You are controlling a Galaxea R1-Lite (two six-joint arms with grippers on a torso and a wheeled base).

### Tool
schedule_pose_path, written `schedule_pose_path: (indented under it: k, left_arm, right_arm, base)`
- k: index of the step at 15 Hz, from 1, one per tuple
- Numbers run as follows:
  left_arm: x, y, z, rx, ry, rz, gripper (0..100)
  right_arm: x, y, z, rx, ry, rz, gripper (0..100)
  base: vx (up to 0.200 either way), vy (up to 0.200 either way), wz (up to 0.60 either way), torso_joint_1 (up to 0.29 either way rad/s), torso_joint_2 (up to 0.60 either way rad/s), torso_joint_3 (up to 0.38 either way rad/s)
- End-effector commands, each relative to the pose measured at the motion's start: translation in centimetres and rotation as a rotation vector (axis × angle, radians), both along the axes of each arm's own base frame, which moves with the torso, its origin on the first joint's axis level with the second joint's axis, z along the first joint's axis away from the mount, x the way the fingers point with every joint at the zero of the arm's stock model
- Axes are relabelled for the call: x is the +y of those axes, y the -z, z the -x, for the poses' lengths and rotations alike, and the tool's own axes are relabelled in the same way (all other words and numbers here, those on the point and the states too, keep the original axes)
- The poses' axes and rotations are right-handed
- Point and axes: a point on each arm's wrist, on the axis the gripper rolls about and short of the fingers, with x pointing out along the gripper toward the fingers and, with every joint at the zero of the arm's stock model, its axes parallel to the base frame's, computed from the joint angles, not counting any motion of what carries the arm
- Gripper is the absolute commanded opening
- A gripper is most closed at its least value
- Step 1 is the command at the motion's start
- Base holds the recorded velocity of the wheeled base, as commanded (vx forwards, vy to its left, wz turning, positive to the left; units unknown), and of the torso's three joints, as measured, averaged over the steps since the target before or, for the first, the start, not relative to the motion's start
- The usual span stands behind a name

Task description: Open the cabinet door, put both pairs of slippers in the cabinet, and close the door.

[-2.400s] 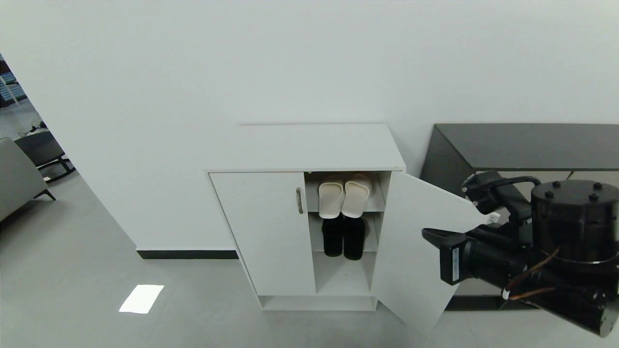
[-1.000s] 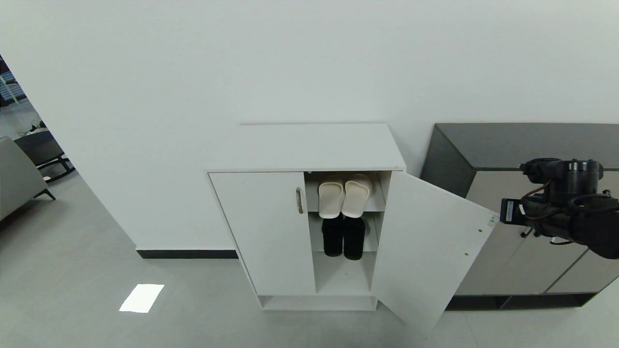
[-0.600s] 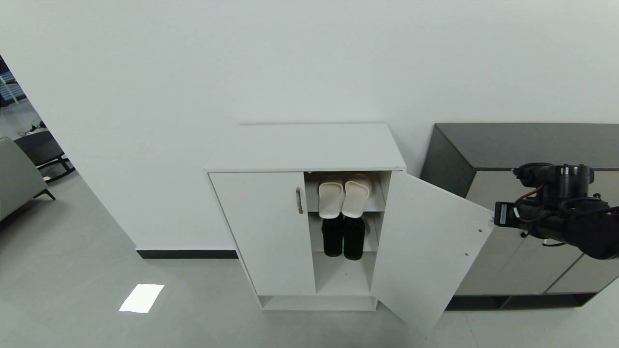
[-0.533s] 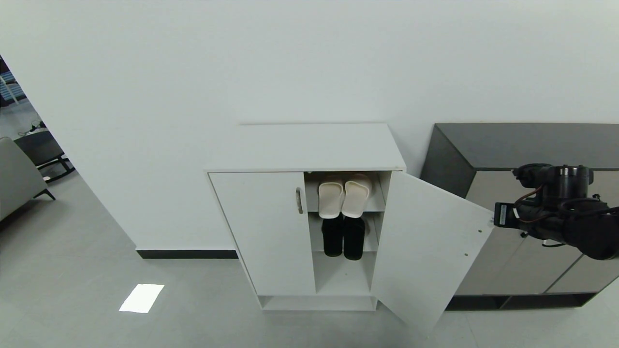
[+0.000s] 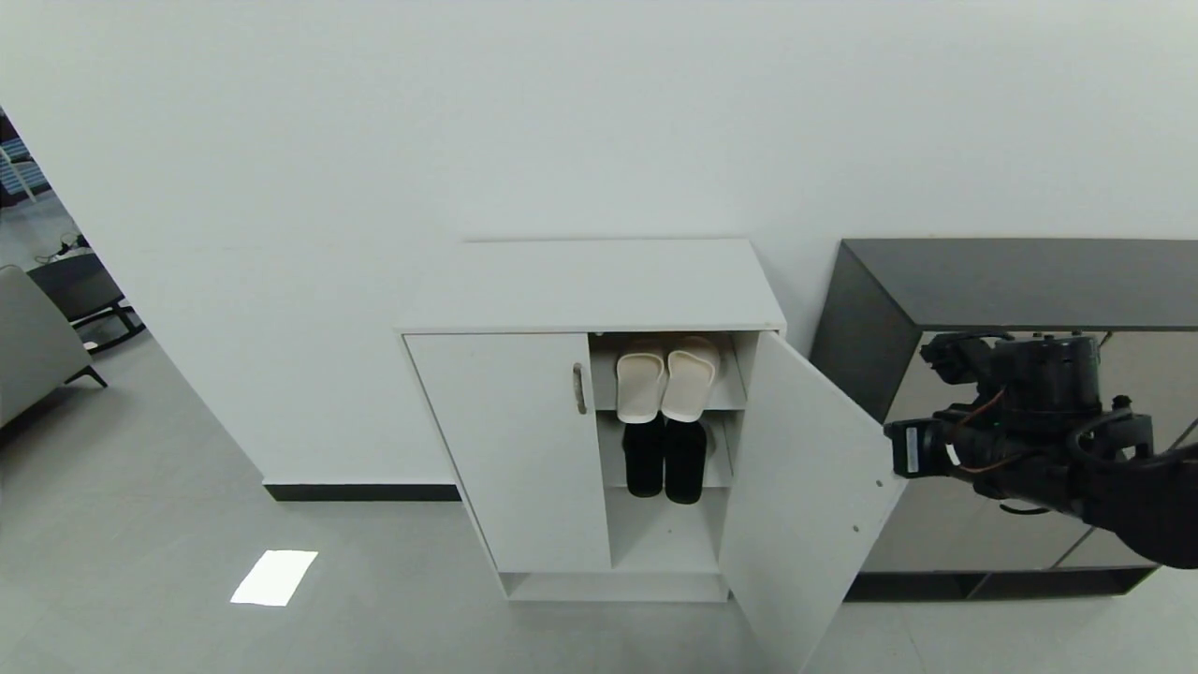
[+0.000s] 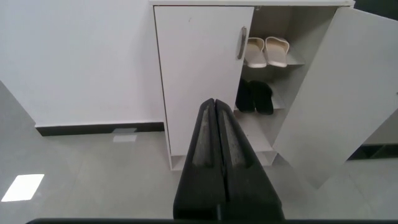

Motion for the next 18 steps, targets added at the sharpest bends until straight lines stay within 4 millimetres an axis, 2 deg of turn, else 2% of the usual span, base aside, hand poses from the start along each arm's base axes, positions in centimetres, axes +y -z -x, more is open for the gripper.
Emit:
schedule_pose_path:
  k: [1,7,18]
  left_arm:
    - [0.0,0.0,0.0,0.0,-0.001,0.002,0]
    - [0.0,0.0,0.0,0.001,-0.001,0.001,0]
    - [0.0,0.0,0.0,0.001,-0.002,0.001,0]
  right_arm:
    - [3.0,-2.4,4.3,-0.058,-0.138,-0.037,0]
    - [3.5,-3.3,5.1,-0.079,-0.154,-0.083,0]
    - [4.9,-2.3,6.3,-0.043,-0.223,-0.072,0]
  base:
    - [0.0,0.0,0.0,0.0,0.0,0.0]
    - [0.0,0.0,0.0,0.0,0.0,0.0]
    - [0.0,0.0,0.0,0.0,0.0,0.0]
